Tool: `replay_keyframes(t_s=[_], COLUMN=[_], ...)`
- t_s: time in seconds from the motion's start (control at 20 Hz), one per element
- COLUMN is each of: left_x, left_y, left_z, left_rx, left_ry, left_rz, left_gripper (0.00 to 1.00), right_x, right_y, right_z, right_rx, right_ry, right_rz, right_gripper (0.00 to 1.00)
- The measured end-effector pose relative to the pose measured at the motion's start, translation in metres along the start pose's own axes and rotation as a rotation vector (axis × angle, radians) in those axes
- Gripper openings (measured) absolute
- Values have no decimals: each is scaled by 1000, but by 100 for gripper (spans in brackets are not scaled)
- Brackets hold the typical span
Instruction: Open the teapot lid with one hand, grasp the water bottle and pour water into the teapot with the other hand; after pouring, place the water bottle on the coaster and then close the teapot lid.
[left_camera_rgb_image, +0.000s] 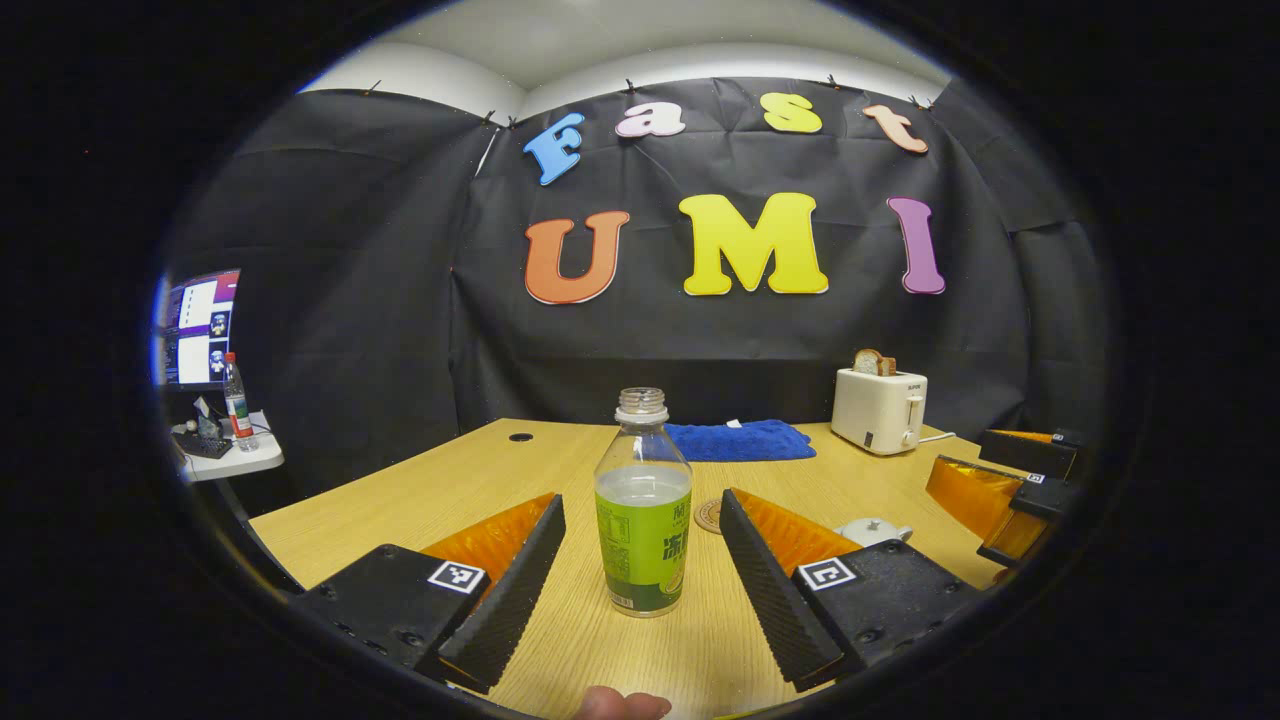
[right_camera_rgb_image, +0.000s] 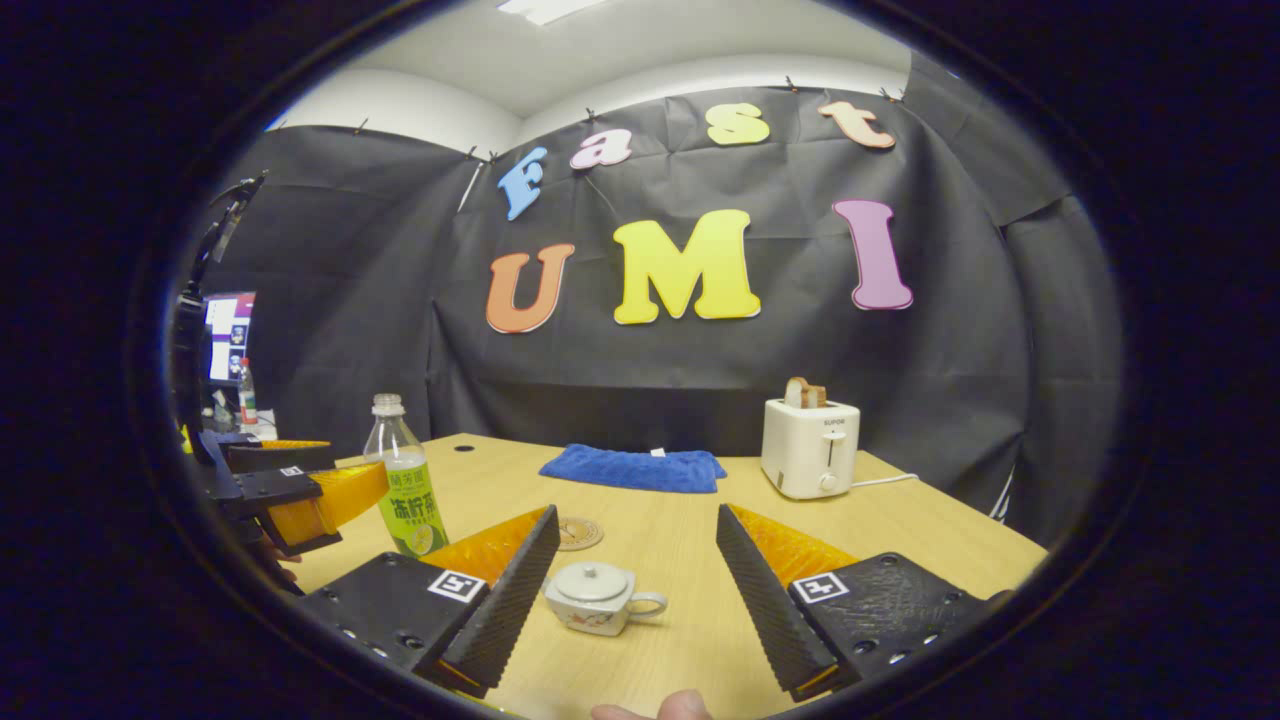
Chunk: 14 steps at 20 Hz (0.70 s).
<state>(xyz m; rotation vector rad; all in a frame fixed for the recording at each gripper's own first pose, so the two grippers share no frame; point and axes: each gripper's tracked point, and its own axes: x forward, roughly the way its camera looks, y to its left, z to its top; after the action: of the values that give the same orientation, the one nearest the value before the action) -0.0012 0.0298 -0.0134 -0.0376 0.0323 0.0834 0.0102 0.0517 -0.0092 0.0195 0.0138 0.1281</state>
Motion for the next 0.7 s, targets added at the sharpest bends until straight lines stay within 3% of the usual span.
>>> replay_keyframes(t_s=[0.3,0.7], left_x=[-1,-5], left_y=[-2,12], left_z=[-5,-12], left_rx=[5,-30], left_ry=[11,18], left_rz=[-13,12], left_gripper=[98,98], right_x=[18,49], right_y=[8,30], right_z=[-27,-43], right_rx=[-14,-51], right_ry=[120,183], right_rz=[12,40], right_gripper=[95,92])
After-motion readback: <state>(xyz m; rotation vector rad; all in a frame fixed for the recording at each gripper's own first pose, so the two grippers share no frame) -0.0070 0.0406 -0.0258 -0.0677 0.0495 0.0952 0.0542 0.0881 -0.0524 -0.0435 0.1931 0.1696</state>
